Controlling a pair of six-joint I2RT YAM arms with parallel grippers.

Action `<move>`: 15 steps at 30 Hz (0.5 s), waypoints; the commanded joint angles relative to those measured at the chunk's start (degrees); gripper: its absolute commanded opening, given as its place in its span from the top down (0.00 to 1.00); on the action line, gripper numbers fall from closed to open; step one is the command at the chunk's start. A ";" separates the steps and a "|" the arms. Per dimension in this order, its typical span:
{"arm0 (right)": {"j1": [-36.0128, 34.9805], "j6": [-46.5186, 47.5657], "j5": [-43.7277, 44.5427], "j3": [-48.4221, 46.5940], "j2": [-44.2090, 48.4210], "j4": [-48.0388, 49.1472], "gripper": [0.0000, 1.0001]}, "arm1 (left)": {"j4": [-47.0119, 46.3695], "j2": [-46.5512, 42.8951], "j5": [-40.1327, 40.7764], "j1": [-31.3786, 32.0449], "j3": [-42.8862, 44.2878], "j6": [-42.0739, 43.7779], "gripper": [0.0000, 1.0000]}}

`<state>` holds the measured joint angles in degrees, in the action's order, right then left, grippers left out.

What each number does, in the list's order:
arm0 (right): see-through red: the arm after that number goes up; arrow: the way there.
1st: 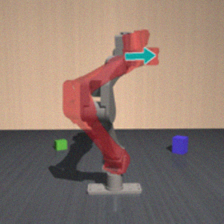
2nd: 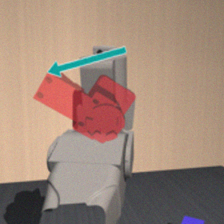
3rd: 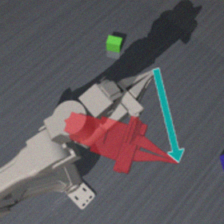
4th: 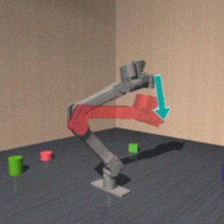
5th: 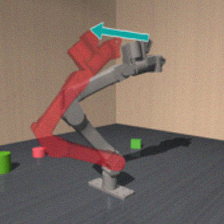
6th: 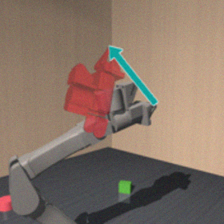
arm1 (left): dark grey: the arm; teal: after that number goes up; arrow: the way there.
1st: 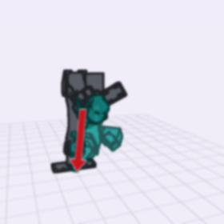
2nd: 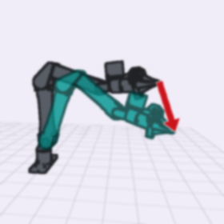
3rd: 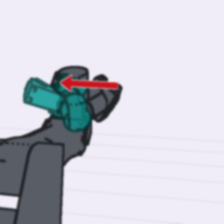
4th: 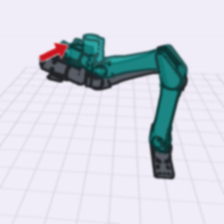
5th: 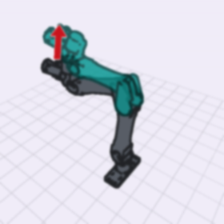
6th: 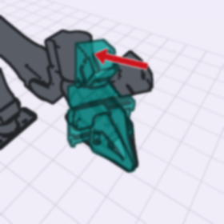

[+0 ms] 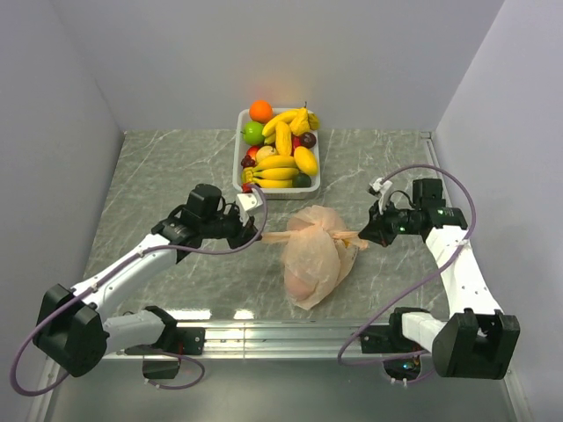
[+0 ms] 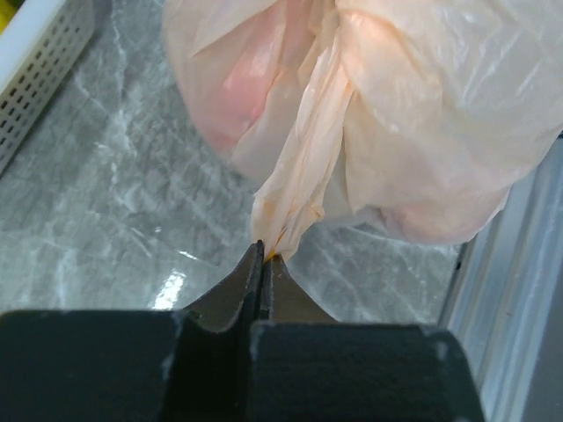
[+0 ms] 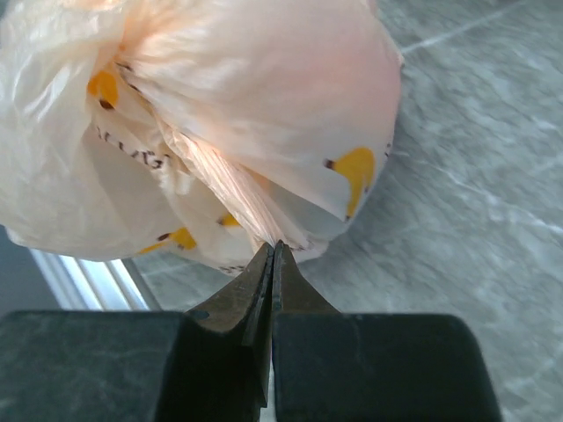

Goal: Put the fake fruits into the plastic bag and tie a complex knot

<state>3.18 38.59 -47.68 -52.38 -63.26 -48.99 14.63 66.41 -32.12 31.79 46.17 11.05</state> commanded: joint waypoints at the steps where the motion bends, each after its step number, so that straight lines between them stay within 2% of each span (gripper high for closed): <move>1: 5.78 7.37 13.22 0.44 -0.63 0.56 1.00 | 6.64 -2.78 8.30 -4.36 -2.22 5.38 1.00; 5: 7.19 9.49 14.19 1.05 -1.68 1.00 1.00 | 6.37 -2.69 9.18 -6.30 -3.81 7.76 1.00; 7: 7.02 10.27 11.66 1.40 -1.69 -0.05 1.00 | 5.67 -1.73 7.26 -6.30 -3.29 8.81 1.00; 11: 2.38 9.67 6.73 0.35 -3.00 -2.77 1.00 | 4.35 1.26 0.23 -4.64 1.44 9.34 1.00; 15: -2.90 6.77 5.58 -1.49 -3.71 -3.13 1.00 | 3.56 4.42 -0.48 -0.24 6.81 9.34 0.97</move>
<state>3.03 45.45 -46.09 -51.07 -66.76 -51.79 16.97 69.91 -33.06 29.98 48.16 18.33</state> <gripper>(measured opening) 0.007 0.024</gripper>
